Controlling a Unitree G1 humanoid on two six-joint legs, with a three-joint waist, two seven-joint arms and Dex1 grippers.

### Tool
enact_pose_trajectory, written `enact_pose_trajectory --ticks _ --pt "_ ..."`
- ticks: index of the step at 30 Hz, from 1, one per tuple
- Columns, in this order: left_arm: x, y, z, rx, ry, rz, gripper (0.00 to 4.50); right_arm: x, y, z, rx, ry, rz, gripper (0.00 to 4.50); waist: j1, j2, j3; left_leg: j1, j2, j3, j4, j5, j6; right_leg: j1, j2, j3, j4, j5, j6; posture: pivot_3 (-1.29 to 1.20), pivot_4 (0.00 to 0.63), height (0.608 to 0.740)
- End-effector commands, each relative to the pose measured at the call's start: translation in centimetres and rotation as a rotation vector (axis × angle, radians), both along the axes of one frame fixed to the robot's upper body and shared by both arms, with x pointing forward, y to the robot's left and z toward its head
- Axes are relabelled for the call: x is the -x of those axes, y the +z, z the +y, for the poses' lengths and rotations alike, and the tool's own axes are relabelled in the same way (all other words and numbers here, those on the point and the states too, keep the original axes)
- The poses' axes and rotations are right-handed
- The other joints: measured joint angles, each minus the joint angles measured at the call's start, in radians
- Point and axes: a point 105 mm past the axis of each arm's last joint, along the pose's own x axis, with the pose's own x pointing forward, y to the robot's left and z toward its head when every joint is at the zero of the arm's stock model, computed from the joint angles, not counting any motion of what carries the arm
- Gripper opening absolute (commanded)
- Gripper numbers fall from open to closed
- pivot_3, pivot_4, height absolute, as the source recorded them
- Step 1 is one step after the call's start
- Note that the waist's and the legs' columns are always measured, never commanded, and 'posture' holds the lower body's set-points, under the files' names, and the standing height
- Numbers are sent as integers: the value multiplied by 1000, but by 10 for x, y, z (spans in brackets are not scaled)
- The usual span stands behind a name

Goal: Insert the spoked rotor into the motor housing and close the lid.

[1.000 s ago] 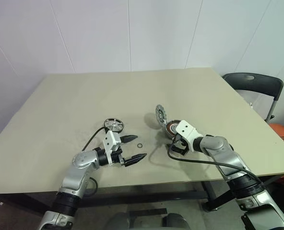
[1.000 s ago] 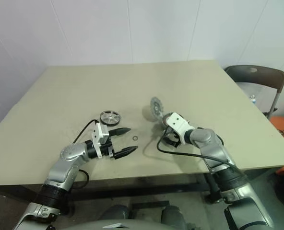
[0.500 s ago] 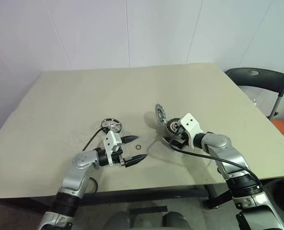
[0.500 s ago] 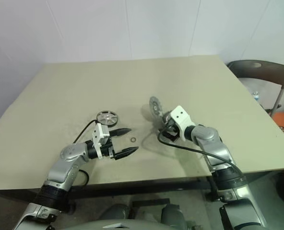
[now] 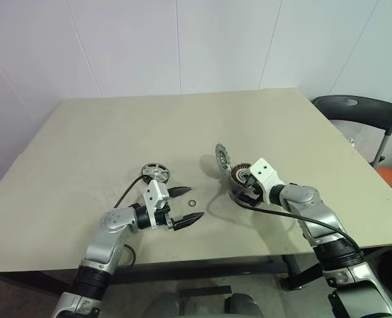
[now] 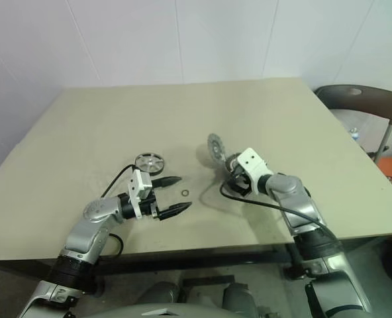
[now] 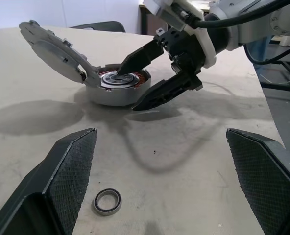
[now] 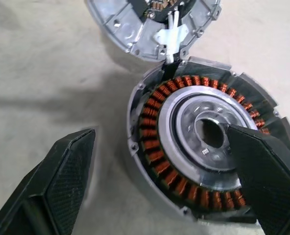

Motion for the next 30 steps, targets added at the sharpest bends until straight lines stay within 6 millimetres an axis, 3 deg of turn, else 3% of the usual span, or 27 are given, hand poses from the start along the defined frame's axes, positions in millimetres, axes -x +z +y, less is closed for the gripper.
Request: enact_pose_trajectory --ticks 1,12,30 --pt "0 14 -4 13 -18 -49 4500 -2 -7 -12 13 -76 29 4471 0 0 0 0 0 0 0 0 0 0 0 0 0 0 0 0 0 740" --pt "-1 13 -6 14 -20 -46 4500 17 -29 4 -97 -76 214 4471 -1 -3 -2 2 1 0 6 0 0 5 1 0 2 -2 3 0 0 740" --pt "5 13 -13 17 -49 -42 4500 19 -37 2 -35 -90 208 4471 -2 -4 -3 3 1 0 6 0 0 5 1 0 2 -2 3 0 0 740"
